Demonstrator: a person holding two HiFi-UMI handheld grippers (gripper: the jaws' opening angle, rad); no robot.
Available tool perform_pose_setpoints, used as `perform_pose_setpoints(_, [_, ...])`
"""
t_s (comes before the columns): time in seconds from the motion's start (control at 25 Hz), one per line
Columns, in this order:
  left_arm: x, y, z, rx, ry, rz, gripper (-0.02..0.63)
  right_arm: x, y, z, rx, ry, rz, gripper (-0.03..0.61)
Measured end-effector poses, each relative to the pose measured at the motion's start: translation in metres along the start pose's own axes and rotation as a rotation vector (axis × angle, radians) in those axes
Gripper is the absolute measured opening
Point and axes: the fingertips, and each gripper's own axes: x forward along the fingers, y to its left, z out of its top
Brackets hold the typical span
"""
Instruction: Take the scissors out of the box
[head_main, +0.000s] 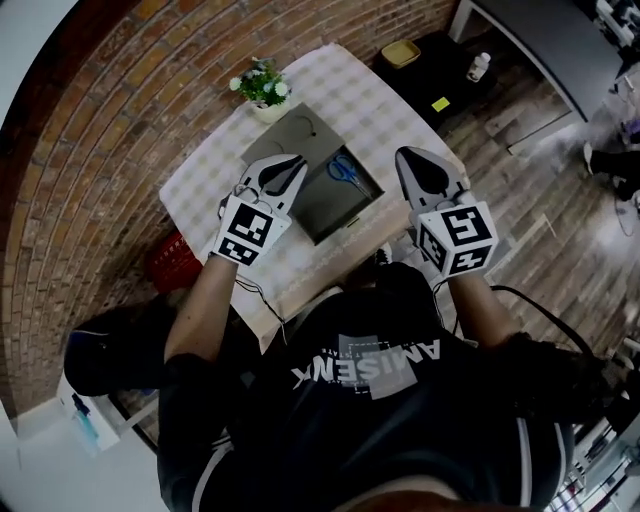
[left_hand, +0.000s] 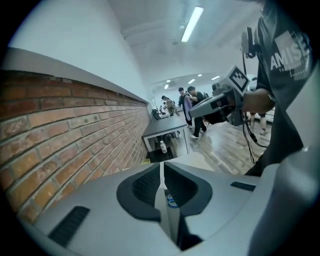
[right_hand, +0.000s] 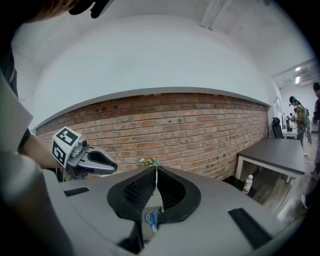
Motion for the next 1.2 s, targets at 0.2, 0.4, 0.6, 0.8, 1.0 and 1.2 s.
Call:
perform_pose_setpoints(0.2, [0.049, -0.019, -0.034, 0.206, 0.112, -0.147, 0.017, 0.004, -0.022, -0.013, 0.023, 0.013, -0.021, 0.041])
perform_pose_setpoints(0.4, [0.089, -0.032, -0.061, 0.406, 0.19, -0.288, 0.037, 0.0, -0.046, -0.034, 0.091, 0.03, -0.079, 0.041])
perform_pose_setpoints(0.6, [0.128, -0.04, -0.093, 0.581, 0.273, -0.367, 0.08, 0.002, -0.071, -0.054, 0.144, 0.032, -0.137, 0.042])
perform_pose_setpoints(0.8, [0.155, -0.059, -0.125, 0.64, 0.357, -0.498, 0.092, 0.009, -0.071, -0.092, 0.18, 0.081, -0.151, 0.043])
perform_pose_setpoints(1.0, [0.175, -0.071, -0.167, 0.779, 0.424, -0.599, 0.124, 0.027, -0.067, -0.134, 0.217, 0.133, -0.155, 0.043])
perform_pose_setpoints(1.2, [0.188, -0.081, -0.196, 0.875, 0.451, -0.675, 0.124, 0.047, -0.062, -0.175, 0.244, 0.186, -0.161, 0.043])
